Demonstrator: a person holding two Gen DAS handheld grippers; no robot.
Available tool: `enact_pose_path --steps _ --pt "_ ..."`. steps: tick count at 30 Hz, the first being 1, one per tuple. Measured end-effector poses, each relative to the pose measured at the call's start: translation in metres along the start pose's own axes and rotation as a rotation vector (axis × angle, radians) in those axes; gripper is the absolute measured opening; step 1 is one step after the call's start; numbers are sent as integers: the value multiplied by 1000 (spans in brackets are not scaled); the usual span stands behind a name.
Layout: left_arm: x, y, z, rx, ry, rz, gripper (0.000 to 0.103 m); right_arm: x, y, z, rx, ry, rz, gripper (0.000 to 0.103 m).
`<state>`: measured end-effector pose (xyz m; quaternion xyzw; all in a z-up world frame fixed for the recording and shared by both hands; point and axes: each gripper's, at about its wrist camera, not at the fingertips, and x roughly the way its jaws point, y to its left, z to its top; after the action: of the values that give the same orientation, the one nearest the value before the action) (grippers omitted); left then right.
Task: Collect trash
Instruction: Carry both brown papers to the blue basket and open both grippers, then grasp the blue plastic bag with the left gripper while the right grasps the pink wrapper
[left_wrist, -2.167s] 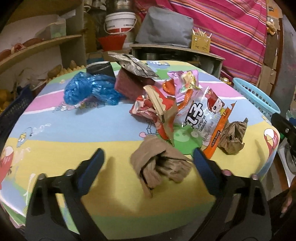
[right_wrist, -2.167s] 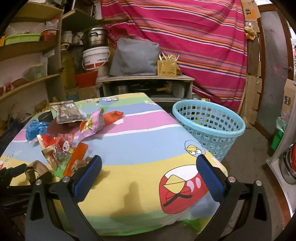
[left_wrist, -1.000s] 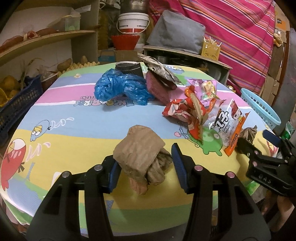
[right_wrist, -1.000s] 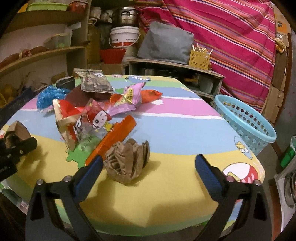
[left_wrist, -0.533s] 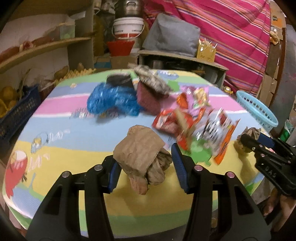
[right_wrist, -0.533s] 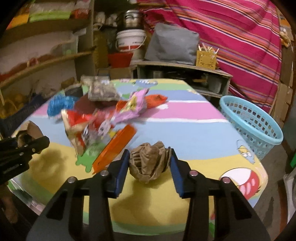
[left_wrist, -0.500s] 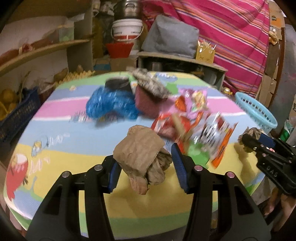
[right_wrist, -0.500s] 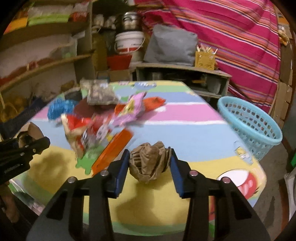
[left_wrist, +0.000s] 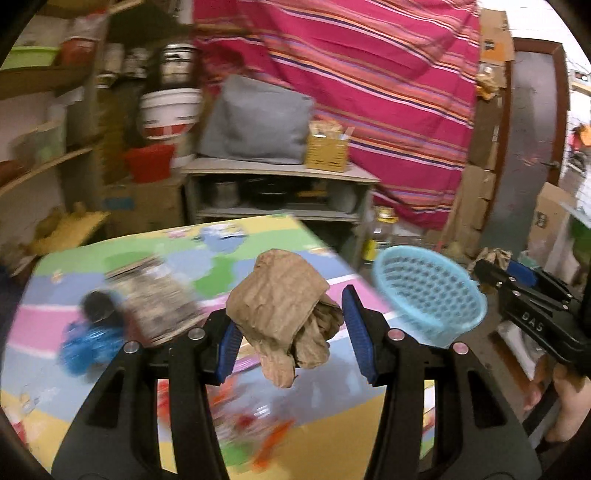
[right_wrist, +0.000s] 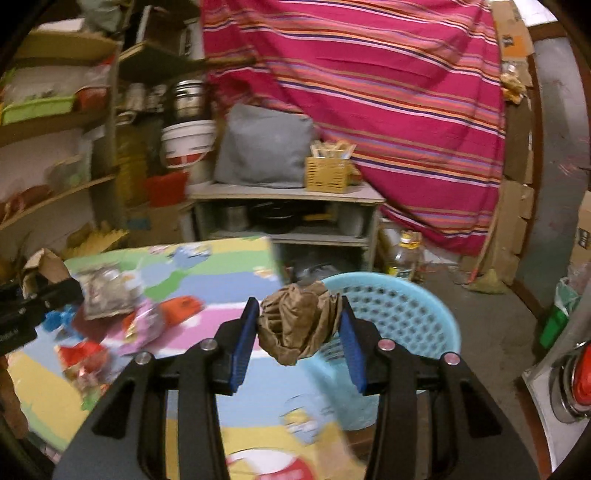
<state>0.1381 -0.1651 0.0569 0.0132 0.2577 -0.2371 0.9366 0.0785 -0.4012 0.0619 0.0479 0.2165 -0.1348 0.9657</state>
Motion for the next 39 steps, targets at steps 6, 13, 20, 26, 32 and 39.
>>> enact_pose_path --steps 6,13,20,26,32,39 --pt "51 -72 31 50 42 -113 50 23 -58 19 41 44 -60 43" --pt "132 -131 42 76 148 -180 50 61 -106 19 98 115 -73 43" --pt "188 -164 45 94 219 -195 50 86 -131 13 115 148 -80 43" --pt "206 -178 53 142 213 -171 74 108 -142 9 138 169 -77 43" --pt "196 -156 64 124 171 -114 91 122 -139 4 156 187 -74 43" --pt "177 -121 74 96 133 -37 94 141 -125 5 155 196 -66 81"
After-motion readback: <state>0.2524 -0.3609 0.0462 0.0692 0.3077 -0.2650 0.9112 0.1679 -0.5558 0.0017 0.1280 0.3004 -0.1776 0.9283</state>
